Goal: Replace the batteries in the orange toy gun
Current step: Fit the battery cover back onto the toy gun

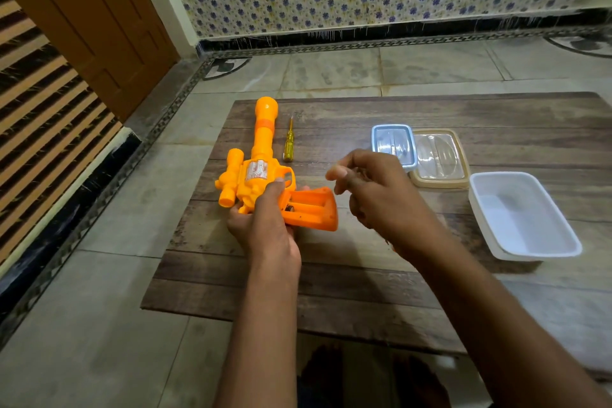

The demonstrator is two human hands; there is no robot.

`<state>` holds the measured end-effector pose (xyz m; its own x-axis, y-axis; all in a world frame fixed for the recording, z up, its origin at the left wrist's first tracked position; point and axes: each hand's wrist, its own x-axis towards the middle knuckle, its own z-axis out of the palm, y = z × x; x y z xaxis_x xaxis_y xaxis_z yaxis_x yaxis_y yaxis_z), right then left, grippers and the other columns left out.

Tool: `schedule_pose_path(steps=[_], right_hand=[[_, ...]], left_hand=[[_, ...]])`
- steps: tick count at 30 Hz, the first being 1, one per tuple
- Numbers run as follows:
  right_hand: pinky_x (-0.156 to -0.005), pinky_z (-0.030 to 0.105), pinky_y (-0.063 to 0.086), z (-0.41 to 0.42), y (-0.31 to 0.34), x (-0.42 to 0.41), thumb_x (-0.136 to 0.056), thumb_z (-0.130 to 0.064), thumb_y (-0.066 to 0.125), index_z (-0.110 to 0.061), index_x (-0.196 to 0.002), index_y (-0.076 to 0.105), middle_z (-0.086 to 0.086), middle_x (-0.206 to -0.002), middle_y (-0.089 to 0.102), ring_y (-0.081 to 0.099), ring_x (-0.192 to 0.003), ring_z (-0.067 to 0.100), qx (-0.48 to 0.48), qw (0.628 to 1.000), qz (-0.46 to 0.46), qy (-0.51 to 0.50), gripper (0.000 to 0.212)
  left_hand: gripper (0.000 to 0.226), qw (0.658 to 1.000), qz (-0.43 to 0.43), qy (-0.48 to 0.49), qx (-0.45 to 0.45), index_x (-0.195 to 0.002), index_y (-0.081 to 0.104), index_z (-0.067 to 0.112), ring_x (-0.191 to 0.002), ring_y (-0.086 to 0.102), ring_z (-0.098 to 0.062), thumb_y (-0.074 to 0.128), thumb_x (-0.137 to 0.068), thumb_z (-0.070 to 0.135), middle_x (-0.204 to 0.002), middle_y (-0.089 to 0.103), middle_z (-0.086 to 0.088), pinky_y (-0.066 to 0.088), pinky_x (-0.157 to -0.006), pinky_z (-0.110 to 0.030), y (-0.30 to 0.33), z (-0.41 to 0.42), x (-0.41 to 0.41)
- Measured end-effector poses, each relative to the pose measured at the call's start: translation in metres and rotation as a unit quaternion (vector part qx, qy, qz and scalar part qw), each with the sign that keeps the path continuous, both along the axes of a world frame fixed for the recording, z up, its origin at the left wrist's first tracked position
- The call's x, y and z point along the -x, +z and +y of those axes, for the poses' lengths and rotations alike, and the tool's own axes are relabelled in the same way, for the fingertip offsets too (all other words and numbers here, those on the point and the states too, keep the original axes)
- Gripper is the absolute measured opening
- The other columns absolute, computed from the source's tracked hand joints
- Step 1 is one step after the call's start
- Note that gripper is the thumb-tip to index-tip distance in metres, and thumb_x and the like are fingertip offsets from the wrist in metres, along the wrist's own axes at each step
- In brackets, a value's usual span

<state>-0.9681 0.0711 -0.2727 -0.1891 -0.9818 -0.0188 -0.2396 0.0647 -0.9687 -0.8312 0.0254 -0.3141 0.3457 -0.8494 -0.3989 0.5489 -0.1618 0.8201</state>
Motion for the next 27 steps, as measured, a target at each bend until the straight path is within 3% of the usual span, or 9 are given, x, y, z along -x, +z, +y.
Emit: schedule_pose_path(steps=[3, 5, 7, 9, 12, 16, 22, 25, 27], right_hand=[[-0.071, 0.033, 0.047, -0.002, -0.007, -0.008, -0.102, -0.015, 0.06, -0.01, -0.099, 0.074, 0.007, -0.09, 0.072, 0.065, -0.08, 0.019, 0.093, 0.971, 0.215, 0.048, 0.016], [-0.072, 0.031, 0.048, -0.003, -0.013, -0.012, -0.096, -0.014, 0.063, -0.008, -0.098, 0.078, 0.011, -0.09, 0.071, 0.067, -0.081, 0.028, 0.145, 0.942, 0.288, 0.089, 0.016], [-0.068, 0.041, 0.056, -0.004, -0.017, -0.015, -0.091, -0.019, 0.064, -0.006, -0.093, 0.077, 0.014, -0.086, 0.069, 0.067, -0.074, 0.034, 0.172, 0.925, 0.321, 0.108, 0.018], [-0.063, 0.05, 0.057, -0.005, -0.019, -0.015, -0.089, -0.022, 0.064, -0.005, -0.091, 0.072, 0.014, -0.085, 0.068, 0.066, -0.071, 0.036, 0.192, 0.916, 0.338, 0.101, 0.019], [-0.06, 0.05, 0.055, -0.004, -0.018, -0.012, -0.088, -0.02, 0.072, -0.009, -0.085, 0.065, 0.01, -0.082, 0.065, 0.063, -0.069, 0.034, 0.207, 0.909, 0.35, 0.09, 0.013], [-0.06, 0.05, 0.055, -0.004, -0.017, -0.011, -0.086, -0.018, 0.077, -0.01, -0.082, 0.069, 0.011, -0.084, 0.064, 0.063, -0.069, 0.034, 0.201, 0.905, 0.356, 0.117, 0.011], [-0.061, 0.049, 0.056, -0.002, -0.017, -0.016, -0.085, -0.017, 0.079, -0.008, -0.082, 0.073, 0.011, -0.095, 0.059, 0.06, -0.071, 0.032, 0.193, 0.906, 0.355, 0.122, 0.011], [-0.063, 0.043, 0.056, -0.001, -0.014, -0.014, -0.085, -0.019, 0.077, -0.011, -0.085, 0.077, 0.007, -0.092, 0.063, 0.062, -0.072, 0.026, 0.194, 0.91, 0.345, 0.127, 0.008], [-0.063, 0.031, 0.052, 0.001, -0.01, -0.011, -0.084, -0.019, 0.073, -0.014, -0.088, 0.08, 0.005, -0.09, 0.064, 0.061, -0.071, 0.018, 0.188, 0.92, 0.322, 0.119, 0.009]], left_hand=[[0.07, 0.999, -0.037, 0.019, 0.011, -0.131, 0.067, 0.016, -0.1, 0.078, -0.031, 0.089, -0.065, 0.011, -0.117, 0.078, -0.008, 0.062, -0.089, -0.057, 0.001, 0.002, 0.005], [0.08, 0.998, -0.051, 0.021, 0.014, -0.132, 0.067, 0.018, -0.1, 0.078, -0.03, 0.089, -0.055, 0.019, -0.117, 0.078, -0.007, 0.063, -0.088, -0.058, 0.002, 0.002, 0.007], [0.082, 0.998, -0.058, 0.024, 0.011, -0.131, 0.066, 0.019, -0.098, 0.078, -0.03, 0.088, -0.053, 0.023, -0.116, 0.078, -0.006, 0.063, -0.087, -0.057, 0.002, 0.003, 0.007], [0.081, 0.998, -0.064, 0.022, 0.011, -0.132, 0.066, 0.019, -0.099, 0.078, -0.031, 0.088, -0.053, 0.024, -0.117, 0.077, -0.006, 0.063, -0.087, -0.058, 0.001, 0.003, 0.007], [0.082, 0.997, -0.07, 0.022, 0.015, -0.132, 0.066, 0.019, -0.1, 0.078, -0.03, 0.089, -0.053, 0.024, -0.119, 0.077, -0.006, 0.064, -0.085, -0.058, -0.002, 0.002, 0.006], [0.08, 0.997, -0.078, 0.023, -0.003, -0.131, 0.066, 0.018, -0.098, 0.078, -0.031, 0.089, -0.055, 0.024, -0.117, 0.077, -0.007, 0.063, -0.085, -0.06, -0.004, 0.0, 0.006], [0.053, 0.998, -0.042, 0.019, -0.032, -0.125, 0.069, 0.013, -0.096, 0.078, -0.033, 0.086, -0.075, 0.004, -0.112, 0.078, -0.012, 0.062, -0.084, -0.061, -0.01, -0.004, 0.004], [0.051, 0.999, -0.023, 0.02, -0.027, -0.125, 0.069, 0.01, -0.096, 0.078, -0.034, 0.084, -0.077, 0.001, -0.113, 0.078, -0.014, 0.064, -0.072, -0.046, -0.011, -0.006, 0.003], [0.052, 0.999, -0.014, 0.024, -0.028, -0.127, 0.068, 0.01, -0.096, 0.078, -0.034, 0.084, -0.078, 0.0, -0.115, 0.077, -0.015, 0.065, -0.072, -0.046, -0.01, -0.007, 0.003]])
